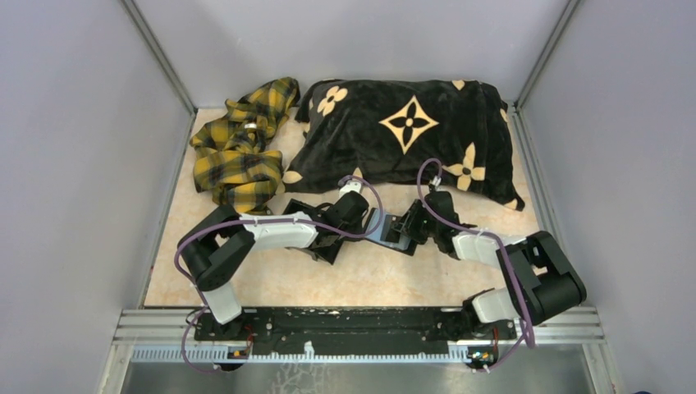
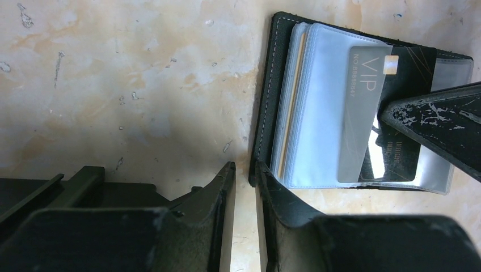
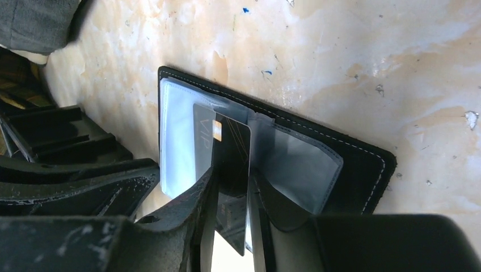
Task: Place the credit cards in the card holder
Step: Insert the credit card into the card holder.
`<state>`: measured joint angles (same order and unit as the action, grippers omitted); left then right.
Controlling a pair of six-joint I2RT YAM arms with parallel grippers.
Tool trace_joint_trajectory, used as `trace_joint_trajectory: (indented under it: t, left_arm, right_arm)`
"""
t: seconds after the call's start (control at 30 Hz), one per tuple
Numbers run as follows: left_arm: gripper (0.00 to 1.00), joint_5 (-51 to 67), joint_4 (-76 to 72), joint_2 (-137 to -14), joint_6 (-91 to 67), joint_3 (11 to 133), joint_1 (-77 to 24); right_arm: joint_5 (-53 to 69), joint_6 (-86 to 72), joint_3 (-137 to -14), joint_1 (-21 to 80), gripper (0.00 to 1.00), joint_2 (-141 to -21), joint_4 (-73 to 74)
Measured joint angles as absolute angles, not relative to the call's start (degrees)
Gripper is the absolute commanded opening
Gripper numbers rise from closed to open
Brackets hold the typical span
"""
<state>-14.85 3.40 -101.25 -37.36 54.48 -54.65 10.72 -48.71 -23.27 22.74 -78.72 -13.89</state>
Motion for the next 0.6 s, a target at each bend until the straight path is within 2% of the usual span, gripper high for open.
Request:
trace_joint_trajectory:
  t: [0.17,0.5,0.53,0.6]
  left_arm:
    - [0.25,-14.8,3.2,-101.3,-37.2,54.5,-54.7]
    - [0.21,-14.7,1.0,-102.3,-36.7,54.7,-55.4]
    - [0.21,-14.6,0.9,-102.3,-36.6,54.7,-55.5]
    - [0.2,-14.6,0.5,-102.3,-36.6,54.5,-55.6]
  right_arm:
    - [9.0,-48.5,-24.9,24.4,0.41,-78.8,-11.9]
    - [5.0,-47.6,-29.1,28.3,0.53,-79.7,-6.8]
    - [4.6,-47.6,-29.5,28.6,0.6,-80.0,-6.4]
    - [4.1,-47.8,-30.5,29.3,0.62,-80.4,-5.5]
